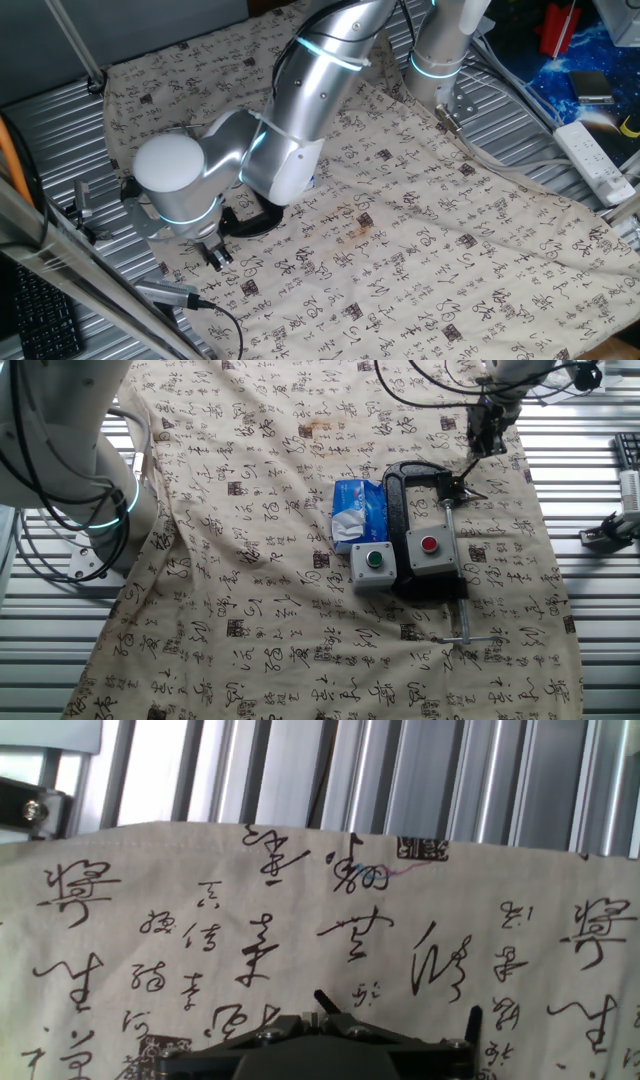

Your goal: Turn the hands of a clock

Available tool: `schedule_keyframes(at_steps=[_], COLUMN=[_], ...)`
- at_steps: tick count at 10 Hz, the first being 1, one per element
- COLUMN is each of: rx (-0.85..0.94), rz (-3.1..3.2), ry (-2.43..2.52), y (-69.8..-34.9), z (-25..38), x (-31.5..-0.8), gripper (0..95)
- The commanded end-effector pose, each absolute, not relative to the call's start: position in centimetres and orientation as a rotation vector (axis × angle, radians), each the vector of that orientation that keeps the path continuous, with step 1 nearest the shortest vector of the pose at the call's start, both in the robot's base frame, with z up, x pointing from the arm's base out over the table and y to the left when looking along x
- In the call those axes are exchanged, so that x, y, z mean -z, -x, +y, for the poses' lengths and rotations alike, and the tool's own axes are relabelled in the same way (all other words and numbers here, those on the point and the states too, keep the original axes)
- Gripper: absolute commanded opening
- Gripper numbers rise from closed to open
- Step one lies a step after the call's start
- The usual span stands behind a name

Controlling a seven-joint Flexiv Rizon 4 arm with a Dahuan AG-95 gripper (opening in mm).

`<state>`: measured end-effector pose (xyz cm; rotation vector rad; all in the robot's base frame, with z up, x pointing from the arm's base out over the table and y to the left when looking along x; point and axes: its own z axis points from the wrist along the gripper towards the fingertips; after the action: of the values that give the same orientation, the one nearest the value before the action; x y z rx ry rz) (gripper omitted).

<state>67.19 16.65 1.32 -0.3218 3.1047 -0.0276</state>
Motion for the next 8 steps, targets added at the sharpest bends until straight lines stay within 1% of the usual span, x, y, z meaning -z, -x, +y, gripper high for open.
schedule_keyframes(at_steps=[1,8], rx=[0.03,0.037], rz=[3.107,3.102], ry=[0.333,0.381], y=[-67.5,-68.3], z=[16.5,15.4], x=[-1.2,-0.8], gripper=[0.0,0.0])
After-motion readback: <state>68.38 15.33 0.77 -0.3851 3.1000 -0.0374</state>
